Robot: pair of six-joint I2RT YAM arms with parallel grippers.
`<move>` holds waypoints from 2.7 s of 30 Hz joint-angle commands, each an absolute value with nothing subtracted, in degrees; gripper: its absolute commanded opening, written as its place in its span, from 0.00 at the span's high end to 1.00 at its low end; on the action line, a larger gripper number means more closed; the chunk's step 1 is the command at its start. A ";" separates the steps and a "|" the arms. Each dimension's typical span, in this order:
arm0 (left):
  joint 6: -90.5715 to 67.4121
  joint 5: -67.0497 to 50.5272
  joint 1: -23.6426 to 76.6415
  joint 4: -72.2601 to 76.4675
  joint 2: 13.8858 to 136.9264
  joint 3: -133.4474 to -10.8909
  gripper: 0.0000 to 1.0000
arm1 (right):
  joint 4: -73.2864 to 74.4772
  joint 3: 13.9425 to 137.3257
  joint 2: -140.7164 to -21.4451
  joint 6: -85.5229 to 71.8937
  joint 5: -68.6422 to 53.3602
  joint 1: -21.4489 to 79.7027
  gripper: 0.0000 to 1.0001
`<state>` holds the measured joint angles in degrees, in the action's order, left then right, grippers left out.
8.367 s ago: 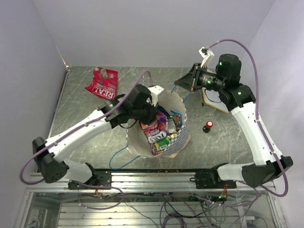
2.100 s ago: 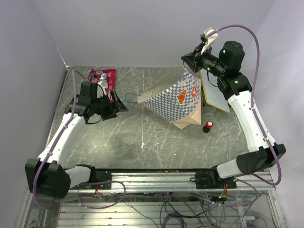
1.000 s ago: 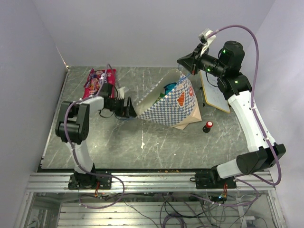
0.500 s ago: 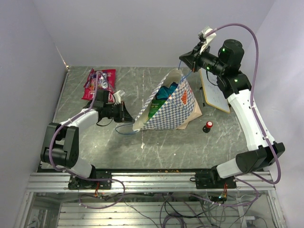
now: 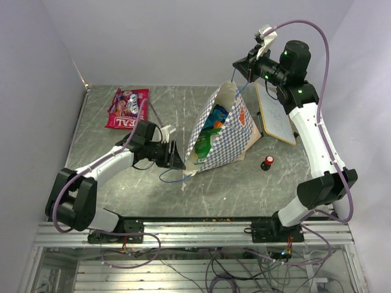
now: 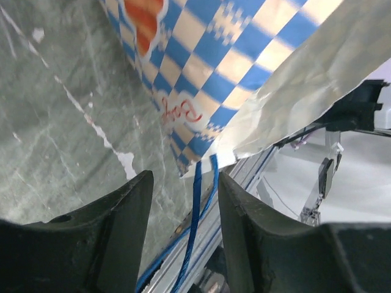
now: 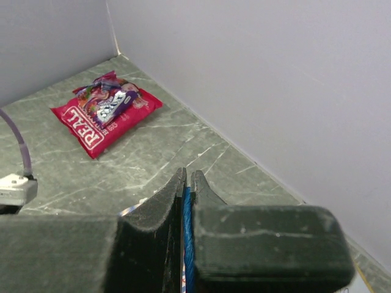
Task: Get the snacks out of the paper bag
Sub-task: Adjust the paper bag at the center of the board, then take out the snack from the paper bag.
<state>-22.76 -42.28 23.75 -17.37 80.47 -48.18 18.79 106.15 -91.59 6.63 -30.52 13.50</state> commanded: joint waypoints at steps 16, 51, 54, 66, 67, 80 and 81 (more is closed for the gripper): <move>-34.34 -43.27 31.86 -11.60 79.36 -55.60 0.93 | 8.28 123.99 -98.13 12.55 -34.42 7.90 1.00; -29.71 -8.40 45.29 -29.94 62.91 -57.84 0.22 | 10.10 95.43 -84.78 -2.12 -30.01 26.89 1.00; -26.41 0.84 53.43 -27.36 65.64 -60.68 0.30 | 10.19 95.58 -84.47 -2.60 -30.06 26.89 1.00; -16.18 13.01 57.39 -19.28 89.89 -68.74 0.72 | 9.74 95.78 -82.49 -3.46 -28.92 26.89 1.00; -15.46 12.53 57.36 -18.54 91.24 -68.81 0.72 | 9.45 95.61 -82.20 -3.65 -28.72 26.89 1.00; -8.69 10.02 57.46 -7.95 95.73 -61.74 0.34 | 8.92 95.43 -81.24 -5.08 -27.51 26.87 1.00; -8.82 9.98 57.41 -7.33 96.17 -61.45 0.34 | 8.96 95.45 -81.21 -5.10 -27.47 26.88 1.00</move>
